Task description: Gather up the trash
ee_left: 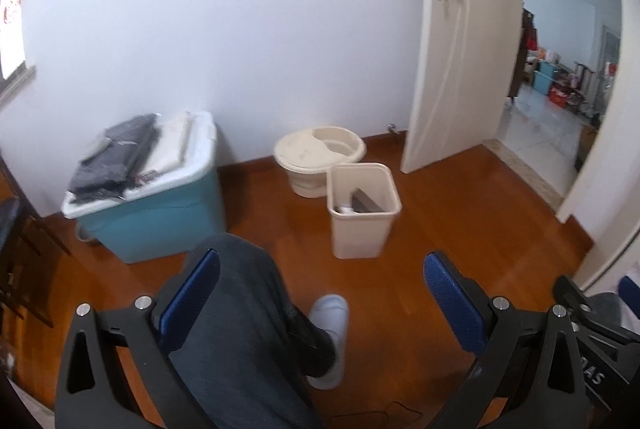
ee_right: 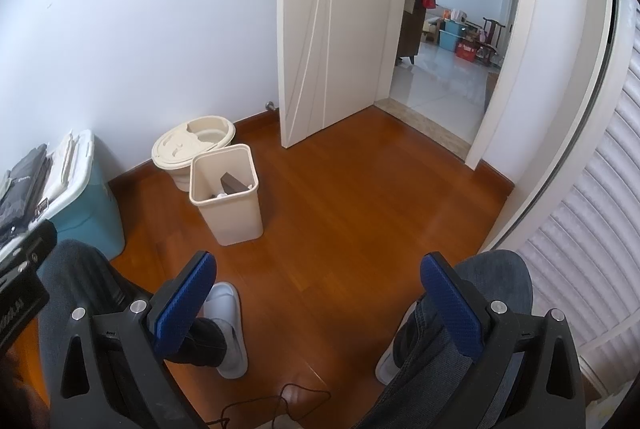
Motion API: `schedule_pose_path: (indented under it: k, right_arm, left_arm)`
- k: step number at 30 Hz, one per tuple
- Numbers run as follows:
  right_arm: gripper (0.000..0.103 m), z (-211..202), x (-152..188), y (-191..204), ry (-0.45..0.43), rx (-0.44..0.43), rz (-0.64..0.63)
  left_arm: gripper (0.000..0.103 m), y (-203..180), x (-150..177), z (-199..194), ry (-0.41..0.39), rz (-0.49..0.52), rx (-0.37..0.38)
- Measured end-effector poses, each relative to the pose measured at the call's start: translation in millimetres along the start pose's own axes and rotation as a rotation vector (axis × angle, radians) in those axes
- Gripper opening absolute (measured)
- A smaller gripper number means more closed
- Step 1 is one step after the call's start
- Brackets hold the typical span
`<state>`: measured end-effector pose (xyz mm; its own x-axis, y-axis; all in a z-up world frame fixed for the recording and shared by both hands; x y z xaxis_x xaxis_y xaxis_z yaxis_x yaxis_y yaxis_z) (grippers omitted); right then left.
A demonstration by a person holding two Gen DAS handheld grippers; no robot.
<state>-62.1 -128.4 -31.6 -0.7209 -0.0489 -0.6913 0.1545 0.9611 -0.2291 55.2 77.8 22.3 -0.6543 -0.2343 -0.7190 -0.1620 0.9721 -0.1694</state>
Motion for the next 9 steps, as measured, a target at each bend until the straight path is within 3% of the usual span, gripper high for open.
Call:
schedule_pose_path:
  k: [6,9]
  right_arm:
    - [0.103,0.5,0.3,1.1,0.0,0.004,0.007]
    - [0.103,1.2,0.6,0.6,0.002,0.003,0.011]
  left_arm:
    - [0.103,-3.8,2.5,3.3,0.031,0.004,0.048]
    - [0.103,-7.5,3.4,8.3,0.059,0.027,0.026]
Point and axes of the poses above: each gripper's, at about its wrist camera, not at the fingertips, and z roughly the way its jaws point, y to its left, x to its underside, the point moved 2 cm from there along z, roughly the way its jaws point, and after that the axes turned 11 degrees about -z, right-handed, at the moved point
